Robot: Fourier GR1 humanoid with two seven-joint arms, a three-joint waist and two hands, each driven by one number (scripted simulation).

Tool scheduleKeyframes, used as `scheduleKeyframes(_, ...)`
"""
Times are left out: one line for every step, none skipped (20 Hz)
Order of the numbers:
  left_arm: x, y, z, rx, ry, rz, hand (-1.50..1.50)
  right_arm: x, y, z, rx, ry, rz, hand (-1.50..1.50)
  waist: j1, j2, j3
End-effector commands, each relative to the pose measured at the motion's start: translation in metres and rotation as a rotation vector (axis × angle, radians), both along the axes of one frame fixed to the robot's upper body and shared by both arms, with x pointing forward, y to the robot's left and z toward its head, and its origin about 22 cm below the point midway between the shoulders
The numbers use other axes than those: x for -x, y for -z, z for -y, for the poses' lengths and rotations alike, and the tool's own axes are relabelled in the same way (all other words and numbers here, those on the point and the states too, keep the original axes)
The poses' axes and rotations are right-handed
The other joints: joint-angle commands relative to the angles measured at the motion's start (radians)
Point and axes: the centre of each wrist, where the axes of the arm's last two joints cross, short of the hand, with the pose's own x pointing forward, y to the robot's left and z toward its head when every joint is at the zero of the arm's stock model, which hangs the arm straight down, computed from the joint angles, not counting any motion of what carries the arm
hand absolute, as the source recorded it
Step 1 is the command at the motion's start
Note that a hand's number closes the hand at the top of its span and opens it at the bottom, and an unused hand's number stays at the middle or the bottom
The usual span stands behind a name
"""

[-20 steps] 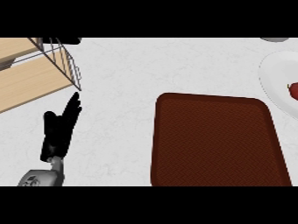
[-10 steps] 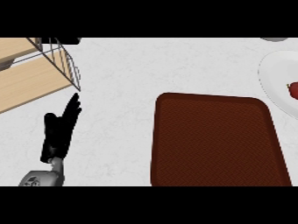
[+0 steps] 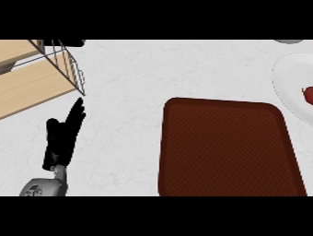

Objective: Pick the bell pepper from the tray and place it in the plate

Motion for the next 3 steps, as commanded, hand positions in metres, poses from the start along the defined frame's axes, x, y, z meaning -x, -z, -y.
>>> scheduleKeyframes(0.0, -0.003, -0.005, 0.004, 0.012, -0.011, 0.0, 0.007, -0.008, 0.008, 0.016, 0.011, -0.021, -1.5, 0.008, 0.001, 0.002)
scheduleKeyframes(0.002, 0.005, 0.001, 0.008, -0.011, -0.005, 0.0, 0.005, -0.003, 0.005, 0.013, 0.044, -0.014, -1.5, 0.003, 0.0, 0.0)
scheduleKeyframes(0.002, -0.007, -0.011, 0.006, -0.012, 0.01, 0.0, 0.021, -0.006, 0.015, 0.033, 0.036, -0.039, -1.5, 0.005, -0.002, 0.002)
